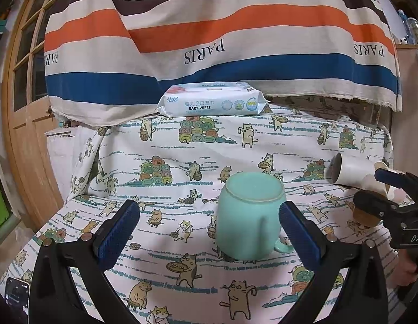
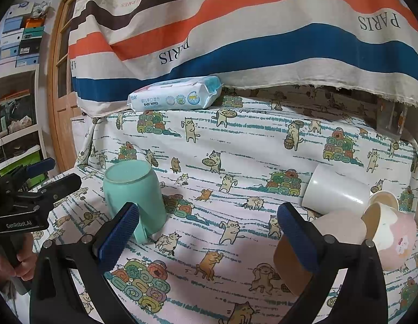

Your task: Flip cup upside down

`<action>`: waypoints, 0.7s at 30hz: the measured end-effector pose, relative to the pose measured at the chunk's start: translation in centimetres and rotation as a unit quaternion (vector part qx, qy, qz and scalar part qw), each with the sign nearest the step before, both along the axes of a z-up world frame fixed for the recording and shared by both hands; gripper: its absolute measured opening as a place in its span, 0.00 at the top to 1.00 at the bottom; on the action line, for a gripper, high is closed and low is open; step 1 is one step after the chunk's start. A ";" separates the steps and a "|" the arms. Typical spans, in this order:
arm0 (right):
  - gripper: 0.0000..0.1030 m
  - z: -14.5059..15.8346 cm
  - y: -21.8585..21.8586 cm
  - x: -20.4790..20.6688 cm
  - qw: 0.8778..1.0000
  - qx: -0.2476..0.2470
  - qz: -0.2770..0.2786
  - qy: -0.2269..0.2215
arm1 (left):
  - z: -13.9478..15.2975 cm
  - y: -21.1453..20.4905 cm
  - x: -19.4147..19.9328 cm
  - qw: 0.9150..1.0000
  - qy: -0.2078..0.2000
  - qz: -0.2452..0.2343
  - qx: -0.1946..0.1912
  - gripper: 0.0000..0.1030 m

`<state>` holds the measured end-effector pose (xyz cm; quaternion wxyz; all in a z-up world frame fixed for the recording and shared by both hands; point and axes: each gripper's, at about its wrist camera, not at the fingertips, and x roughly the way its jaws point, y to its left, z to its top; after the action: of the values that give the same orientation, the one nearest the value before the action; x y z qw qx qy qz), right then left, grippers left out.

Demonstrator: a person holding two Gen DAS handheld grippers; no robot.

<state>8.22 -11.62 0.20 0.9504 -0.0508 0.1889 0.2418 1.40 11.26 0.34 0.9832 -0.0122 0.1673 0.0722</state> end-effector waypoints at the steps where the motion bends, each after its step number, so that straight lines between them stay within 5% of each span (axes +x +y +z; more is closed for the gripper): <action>1: 0.00 0.0 0.0 0.0 1.000 0.000 0.000 0.000 | 0.0 0.1 0.0 1.000 0.000 0.001 0.000 0.00; 21: 0.00 -0.1 0.0 0.1 1.000 -0.002 0.001 0.002 | 0.0 0.2 0.1 1.000 0.003 0.005 -0.001 0.00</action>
<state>8.31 -11.63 0.12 0.9496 -0.0521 0.1917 0.2423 1.50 11.45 0.30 0.9822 -0.0140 0.1705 0.0769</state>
